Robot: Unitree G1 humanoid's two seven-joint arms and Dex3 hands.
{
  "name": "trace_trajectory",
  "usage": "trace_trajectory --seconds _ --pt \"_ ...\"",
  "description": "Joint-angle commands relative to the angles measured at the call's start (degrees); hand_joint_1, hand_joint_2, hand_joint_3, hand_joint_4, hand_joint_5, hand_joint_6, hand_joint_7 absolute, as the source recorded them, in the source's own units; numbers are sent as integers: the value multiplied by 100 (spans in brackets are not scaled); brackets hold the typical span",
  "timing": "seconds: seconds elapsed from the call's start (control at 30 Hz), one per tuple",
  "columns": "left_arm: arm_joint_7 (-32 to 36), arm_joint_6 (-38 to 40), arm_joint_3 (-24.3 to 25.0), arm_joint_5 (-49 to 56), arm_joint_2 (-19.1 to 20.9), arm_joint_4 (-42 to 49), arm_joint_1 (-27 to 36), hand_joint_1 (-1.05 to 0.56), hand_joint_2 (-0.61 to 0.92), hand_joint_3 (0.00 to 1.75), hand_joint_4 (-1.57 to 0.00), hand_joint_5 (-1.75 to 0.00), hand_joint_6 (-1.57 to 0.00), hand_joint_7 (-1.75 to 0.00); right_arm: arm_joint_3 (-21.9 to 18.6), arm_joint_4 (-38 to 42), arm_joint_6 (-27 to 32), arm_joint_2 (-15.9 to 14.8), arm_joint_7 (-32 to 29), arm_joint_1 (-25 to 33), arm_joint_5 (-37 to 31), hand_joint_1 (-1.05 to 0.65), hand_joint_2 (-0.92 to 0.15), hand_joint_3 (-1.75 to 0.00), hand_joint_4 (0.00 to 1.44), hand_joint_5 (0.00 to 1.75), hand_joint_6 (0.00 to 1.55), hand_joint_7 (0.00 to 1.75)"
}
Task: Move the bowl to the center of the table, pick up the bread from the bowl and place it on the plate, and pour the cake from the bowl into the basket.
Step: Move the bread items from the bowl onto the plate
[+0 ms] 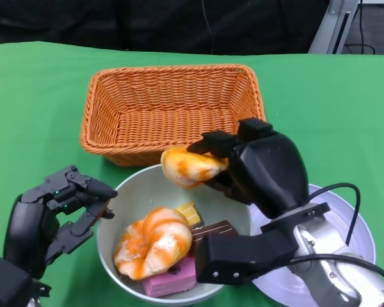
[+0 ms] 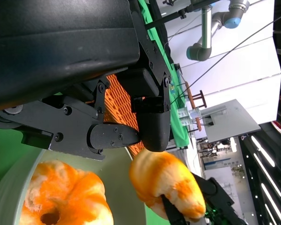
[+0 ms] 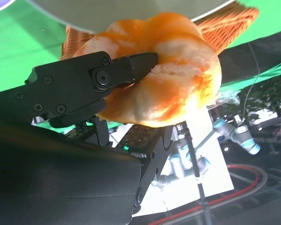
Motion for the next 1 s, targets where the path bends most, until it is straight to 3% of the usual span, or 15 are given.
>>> trace_trajectory --seconds 0.03,0.13,0.23,0.33,0.47,0.53,0.7,0.73,0.8,0.87,1.0 --pt "109 -36 44 90 75 7 28 -11 91 35 -72 -140 -80 -109 -114 -135 -54 -48 2 -53 129 -27 -92 -9 70 158 92 61" --pt "93 -81 46 87 85 35 19 -10 92 36 -72 -140 -79 -109 -168 -163 -114 -106 -149 -58 108 -26 -91 -6 77 143 95 60" --pt "78 84 30 50 84 -66 57 -12 92 35 -72 -140 -79 -108 -293 -121 -243 -120 -414 -50 184 -24 -92 -6 83 143 97 62" --pt "120 37 23 83 49 -96 61 -10 92 35 -73 -140 -80 -107 -479 -326 -270 -112 -307 63 424 -24 -92 -9 83 145 96 66" --pt "130 -22 14 117 67 -59 46 -11 91 35 -73 -139 -81 -106 -778 -1181 -110 -198 386 434 922 -25 -92 -11 79 158 95 65" --pt "117 -61 22 115 87 -5 22 -12 91 35 -73 -139 -81 -106 -987 -1756 -112 -261 801 723 1318 -23 -92 -11 76 170 91 75" --pt "79 -92 42 96 133 83 -32 -13 92 33 -73 -138 -81 -103 -1411 -2917 223 -316 1682 1347 2016 -26 -91 -13 83 174 94 83" --pt "90 -105 47 112 141 102 -40 -13 92 32 -73 -137 -82 -102 -1475 -3109 327 -326 1857 1444 2125 -26 -90 -18 84 173 92 89" --pt "101 -123 50 124 147 124 -48 -13 92 32 -73 -136 -82 -101 -1538 -3300 455 -313 2061 1530 2207 -26 -77 -46 85 172 88 97" --pt "106 -153 64 128 162 176 -71 -13 92 32 -73 -136 -83 -100 -1660 -3611 658 -339 2370 1704 2441 -25 -70 -58 85 171 87 98" --pt "142 -200 98 162 172 266 -114 -14 92 32 -74 -136 -83 -100 -2019 -4537 1480 -416 3211 2272 3140 -19 -68 -63 89 153 84 106"
